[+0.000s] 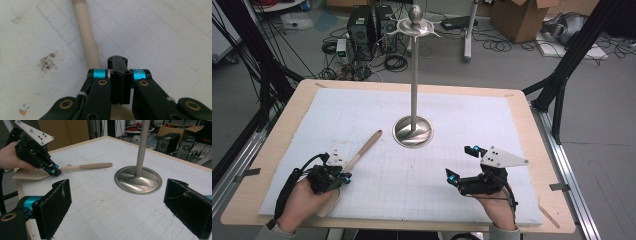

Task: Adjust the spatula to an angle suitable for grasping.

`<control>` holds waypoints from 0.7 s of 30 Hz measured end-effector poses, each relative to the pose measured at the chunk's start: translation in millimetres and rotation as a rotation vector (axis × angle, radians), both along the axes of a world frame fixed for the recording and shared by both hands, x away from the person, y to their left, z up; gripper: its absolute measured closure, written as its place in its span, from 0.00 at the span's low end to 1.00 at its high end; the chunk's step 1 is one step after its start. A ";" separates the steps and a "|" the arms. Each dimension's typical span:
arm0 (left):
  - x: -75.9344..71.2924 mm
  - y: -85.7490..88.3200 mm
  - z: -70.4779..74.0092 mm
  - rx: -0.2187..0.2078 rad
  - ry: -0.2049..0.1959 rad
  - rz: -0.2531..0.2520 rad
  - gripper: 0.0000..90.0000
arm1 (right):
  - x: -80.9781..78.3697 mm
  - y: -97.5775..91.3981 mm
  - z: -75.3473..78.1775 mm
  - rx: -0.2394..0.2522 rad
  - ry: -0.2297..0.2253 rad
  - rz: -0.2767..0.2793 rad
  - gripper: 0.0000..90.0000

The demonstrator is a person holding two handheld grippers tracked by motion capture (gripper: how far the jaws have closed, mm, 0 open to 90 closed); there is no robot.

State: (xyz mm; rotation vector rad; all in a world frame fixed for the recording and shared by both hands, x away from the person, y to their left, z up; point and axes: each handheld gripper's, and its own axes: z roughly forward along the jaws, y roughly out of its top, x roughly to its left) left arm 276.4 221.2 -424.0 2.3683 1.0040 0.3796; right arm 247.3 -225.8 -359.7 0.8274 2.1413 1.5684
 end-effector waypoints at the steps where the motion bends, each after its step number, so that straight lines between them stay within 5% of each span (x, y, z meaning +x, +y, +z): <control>1: 0.4 2.4 -0.2 -0.003 -0.004 0.009 1.00 | 0.0 0.1 0.0 0.000 0.000 0.000 0.08; 9: 1.1 8.2 -1.4 -0.037 0.003 0.024 1.00 | 0.0 0.8 0.2 -0.001 -0.003 0.002 0.08; 12: 2.5 13.0 -1.4 -0.081 0.013 0.011 1.00 | 0.0 1.3 0.2 -0.001 0.000 0.001 0.08; 21: -3.7 29.6 15.2 -0.245 -0.046 0.000 0.99 | 1.1 0.4 0.8 0.006 -0.001 -0.005 0.08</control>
